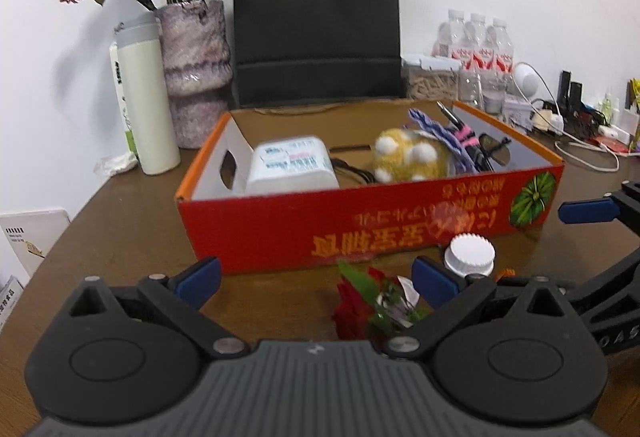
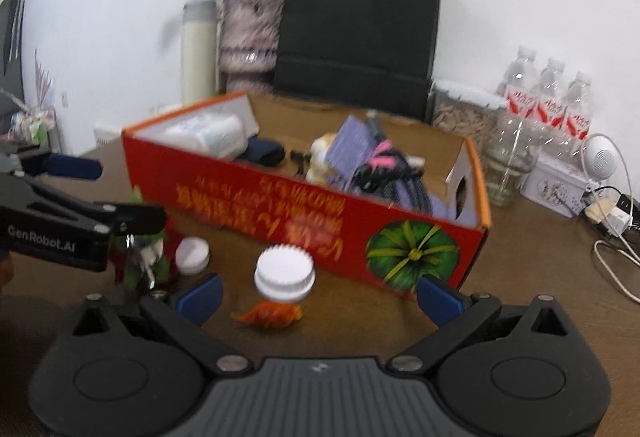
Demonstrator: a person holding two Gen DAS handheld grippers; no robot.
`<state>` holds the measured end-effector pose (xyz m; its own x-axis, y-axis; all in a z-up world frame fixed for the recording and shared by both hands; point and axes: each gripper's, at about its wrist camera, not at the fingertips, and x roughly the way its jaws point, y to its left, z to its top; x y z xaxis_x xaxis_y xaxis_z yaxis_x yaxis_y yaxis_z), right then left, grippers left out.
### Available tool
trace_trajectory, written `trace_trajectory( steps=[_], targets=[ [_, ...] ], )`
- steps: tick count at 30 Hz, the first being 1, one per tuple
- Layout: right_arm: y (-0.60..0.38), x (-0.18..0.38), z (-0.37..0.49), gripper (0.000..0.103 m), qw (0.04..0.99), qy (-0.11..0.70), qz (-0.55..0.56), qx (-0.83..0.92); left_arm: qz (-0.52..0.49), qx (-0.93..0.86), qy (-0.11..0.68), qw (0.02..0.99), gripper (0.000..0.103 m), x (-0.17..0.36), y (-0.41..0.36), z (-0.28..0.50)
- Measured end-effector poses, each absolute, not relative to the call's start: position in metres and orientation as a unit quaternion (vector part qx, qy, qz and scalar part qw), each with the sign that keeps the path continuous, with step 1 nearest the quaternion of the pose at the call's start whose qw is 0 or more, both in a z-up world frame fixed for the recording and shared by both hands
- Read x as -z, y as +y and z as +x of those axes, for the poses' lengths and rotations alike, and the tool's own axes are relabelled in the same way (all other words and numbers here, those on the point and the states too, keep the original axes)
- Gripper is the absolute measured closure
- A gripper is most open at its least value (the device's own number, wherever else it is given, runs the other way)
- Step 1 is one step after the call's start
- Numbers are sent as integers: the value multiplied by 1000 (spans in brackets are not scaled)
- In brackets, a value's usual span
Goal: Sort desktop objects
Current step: 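Move both grippers back toward the flower ornament and remaining caps, then grasp the red flower ornament with the left gripper while the right gripper grasps the orange fish piece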
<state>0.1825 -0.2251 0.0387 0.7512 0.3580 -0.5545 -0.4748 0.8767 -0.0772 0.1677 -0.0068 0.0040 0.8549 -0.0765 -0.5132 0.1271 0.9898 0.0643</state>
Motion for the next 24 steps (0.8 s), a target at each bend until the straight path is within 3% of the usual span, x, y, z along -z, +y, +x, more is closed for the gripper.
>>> trace_trajectory(
  steps=[18,21,24],
  targets=[
    [-227,-23,194,3,910,334,-79,-234,34,71,306,949,0,12,-10,173],
    [-227,-23,194,5,910,334,-76,-236,30,73,314,946,10,14,-9,174],
    [-226,-24,192,19,911,326,-74,-240,25,83,324,942,20,17,-11,175]
  ],
)
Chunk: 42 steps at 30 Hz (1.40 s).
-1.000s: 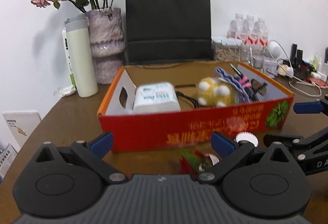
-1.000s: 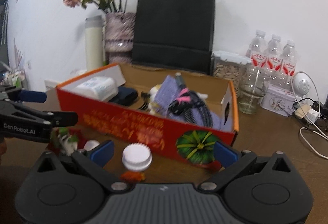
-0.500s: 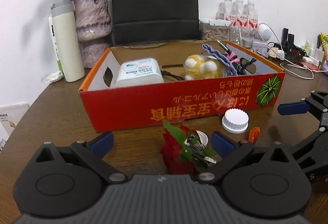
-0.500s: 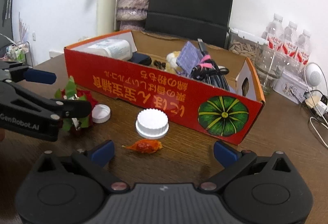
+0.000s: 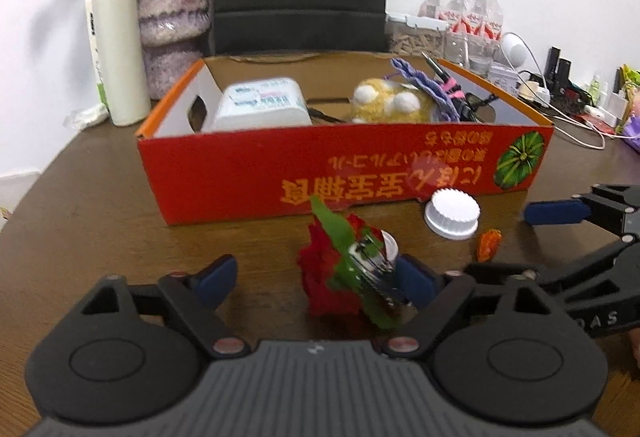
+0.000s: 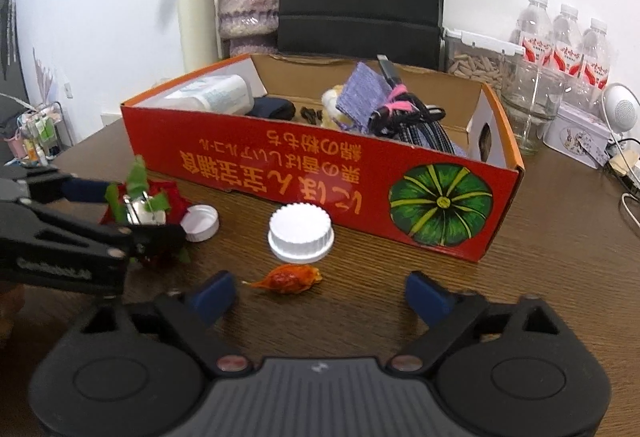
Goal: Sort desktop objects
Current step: 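Grasp the red flower ornament with the left gripper while the right gripper grasps the orange fish piece, then carry the flower and orange piece over the box and release both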
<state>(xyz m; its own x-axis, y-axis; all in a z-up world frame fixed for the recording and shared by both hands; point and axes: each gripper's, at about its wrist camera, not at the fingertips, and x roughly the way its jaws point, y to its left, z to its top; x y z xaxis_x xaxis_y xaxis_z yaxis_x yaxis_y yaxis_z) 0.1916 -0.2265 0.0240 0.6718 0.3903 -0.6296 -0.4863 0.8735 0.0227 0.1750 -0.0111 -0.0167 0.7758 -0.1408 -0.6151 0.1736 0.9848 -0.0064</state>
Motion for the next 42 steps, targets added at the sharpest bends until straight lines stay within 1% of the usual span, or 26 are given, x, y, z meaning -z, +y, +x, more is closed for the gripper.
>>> trace_trajectory(
  steps=[2,4,5,7,9,10,11,13,14,22,33,42],
  targets=[
    [-225,-25,190,28,911,322,-75,-248,26,90,327,940,23,18,-13,175],
    [-225,-26,188,38,910,317,-76,-256,26,94,327,940,30,18,-13,174],
    [-224,-27,187,41,909,316,-77,-261,26,95,327,940,31,18,-14,173],
    [-223,-28,185,54,908,312,-76,-269,26,97,327,940,38,18,-14,173],
    [-222,-28,184,58,907,311,-76,-274,27,99,327,940,39,17,-15,173],
    [-222,-28,184,62,907,310,-76,-275,27,100,327,940,41,17,-15,173],
    [-223,-28,184,62,907,310,-75,-276,29,100,326,940,42,18,-16,173],
    [-223,-29,184,62,906,310,-74,-278,30,102,325,940,50,17,-16,172],
    [-222,-29,183,62,906,309,-74,-279,32,101,325,940,53,17,-16,171],
    [-222,-29,180,63,903,305,-74,-292,37,105,317,942,58,14,-19,168],
    [-221,-39,166,63,910,272,-77,-304,42,108,277,954,60,0,-20,152],
    [-229,-69,172,63,931,217,-61,-286,49,103,207,972,60,-37,-24,153]
  ],
)
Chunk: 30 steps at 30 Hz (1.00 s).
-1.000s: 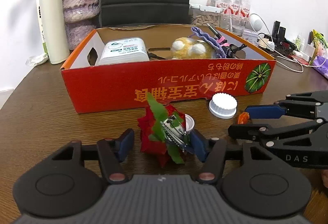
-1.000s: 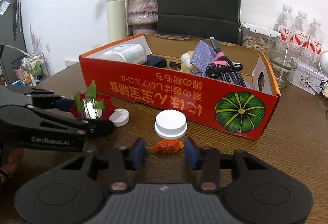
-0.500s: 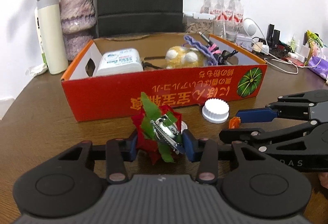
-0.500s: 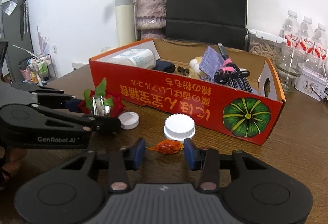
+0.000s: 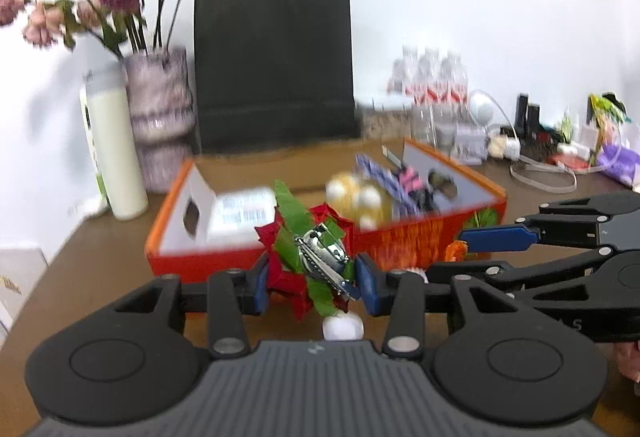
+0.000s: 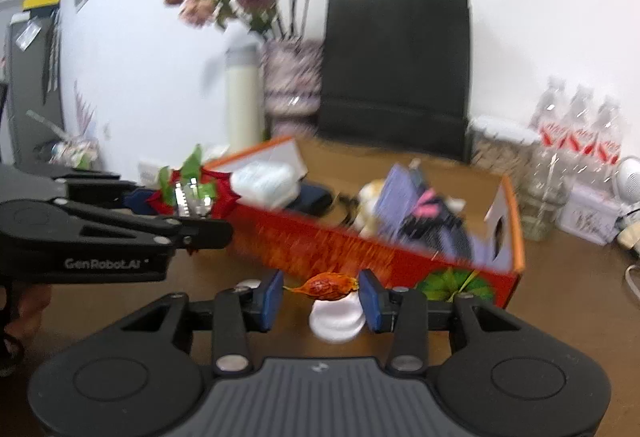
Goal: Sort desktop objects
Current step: 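Carry the flower and orange piece over the box and release both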
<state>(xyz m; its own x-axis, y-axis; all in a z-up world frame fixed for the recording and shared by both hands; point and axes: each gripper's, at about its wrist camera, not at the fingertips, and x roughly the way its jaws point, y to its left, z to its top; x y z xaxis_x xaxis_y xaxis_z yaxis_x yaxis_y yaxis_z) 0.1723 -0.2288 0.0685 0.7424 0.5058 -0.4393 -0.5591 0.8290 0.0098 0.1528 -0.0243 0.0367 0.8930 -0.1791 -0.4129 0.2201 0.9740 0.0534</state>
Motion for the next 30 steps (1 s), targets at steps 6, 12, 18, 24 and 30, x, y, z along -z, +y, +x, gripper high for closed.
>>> trace_trajectory(
  steps=[6,12,18,24,30],
  targets=[
    [-237,-90,198,63,949,185,-34,-252,42,95,165,981,60,-59,-32,173],
    [-245,-95,230,63,959,178,-5,-219,26,84,147,985,60,-70,-41,201],
    [-252,-88,262,63,966,183,10,-185,12,71,159,985,60,-60,-55,236],
    [-258,-72,278,63,965,200,14,-167,25,70,173,982,60,-42,-60,246],
    [-257,-66,275,63,965,202,8,-169,45,74,185,979,60,-30,-66,246]
  ],
)
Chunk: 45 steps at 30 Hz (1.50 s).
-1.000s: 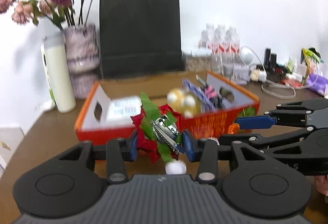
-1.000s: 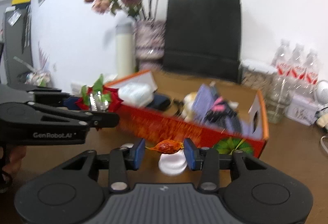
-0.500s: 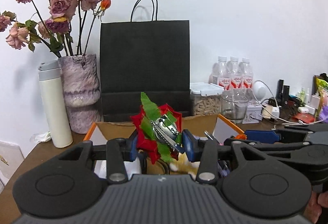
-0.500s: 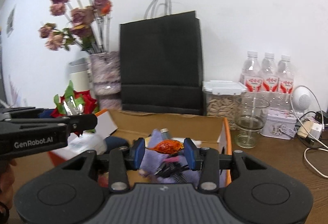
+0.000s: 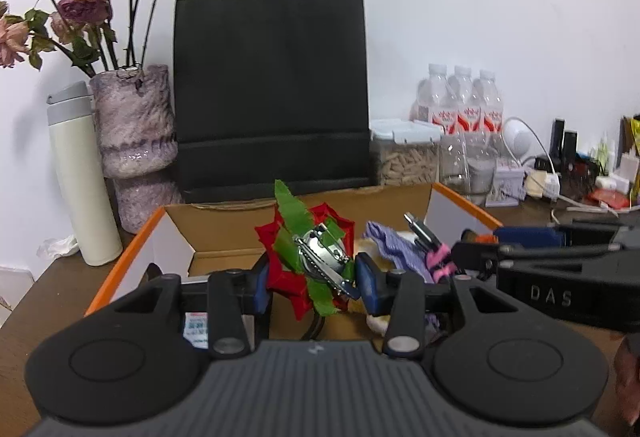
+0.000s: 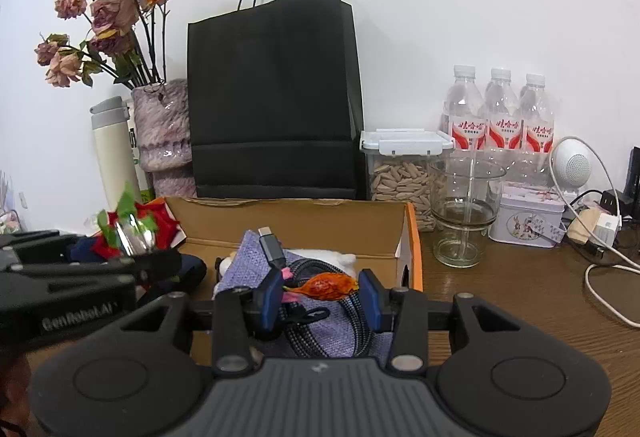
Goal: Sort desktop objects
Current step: 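Carry the flower and orange piece over the box and release both, then move both grippers back toward the two white caps on the desk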
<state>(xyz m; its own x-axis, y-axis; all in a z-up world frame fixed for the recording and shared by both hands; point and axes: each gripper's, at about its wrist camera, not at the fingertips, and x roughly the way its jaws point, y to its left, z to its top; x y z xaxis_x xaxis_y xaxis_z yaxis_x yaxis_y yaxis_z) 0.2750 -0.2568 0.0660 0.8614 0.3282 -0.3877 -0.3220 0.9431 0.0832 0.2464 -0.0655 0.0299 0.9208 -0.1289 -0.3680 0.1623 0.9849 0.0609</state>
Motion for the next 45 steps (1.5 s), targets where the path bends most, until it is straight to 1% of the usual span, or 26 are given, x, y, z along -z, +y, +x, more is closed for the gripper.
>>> trace_trajectory(
  steps=[3,6,8,9,10,11,12,13,14,15,16,17,19,34,45],
  targets=[
    [-257,-66,275,62,964,203,6,-169,52,76,182,979,59,-29,-67,245],
    [-257,-65,274,61,963,208,9,-172,54,75,181,979,56,-30,-67,244],
    [-257,-65,273,51,963,209,9,-171,57,72,181,979,52,-29,-66,244],
    [-258,-65,273,40,963,208,9,-171,60,69,180,979,46,-28,-66,244],
    [-258,-65,272,33,963,206,10,-172,63,65,178,980,39,-27,-66,243],
    [-259,-65,271,32,964,205,12,-172,67,57,176,981,35,-27,-66,242],
    [-260,-66,271,30,964,203,13,-171,70,48,173,981,27,-27,-66,242],
    [-261,-66,270,26,964,202,15,-170,70,39,169,982,18,-27,-65,241],
    [-263,-67,270,23,965,201,19,-169,67,29,163,984,13,-28,-62,240],
    [-265,-67,270,17,965,199,25,-168,63,19,157,985,2,-29,-60,239],
    [-268,-68,270,14,965,197,32,-169,58,9,149,987,0,-30,-57,238],
    [-270,-69,270,12,965,195,37,-172,51,8,141,989,0,-32,-53,237],
    [-270,-70,270,0,965,193,39,-171,37,17,139,989,0,-34,-46,235],
    [-263,-72,258,0,966,190,25,-172,62,21,140,988,0,-34,-40,223],
    [-264,-73,220,0,964,187,-6,-187,82,48,157,983,0,-29,-29,189]
  ],
)
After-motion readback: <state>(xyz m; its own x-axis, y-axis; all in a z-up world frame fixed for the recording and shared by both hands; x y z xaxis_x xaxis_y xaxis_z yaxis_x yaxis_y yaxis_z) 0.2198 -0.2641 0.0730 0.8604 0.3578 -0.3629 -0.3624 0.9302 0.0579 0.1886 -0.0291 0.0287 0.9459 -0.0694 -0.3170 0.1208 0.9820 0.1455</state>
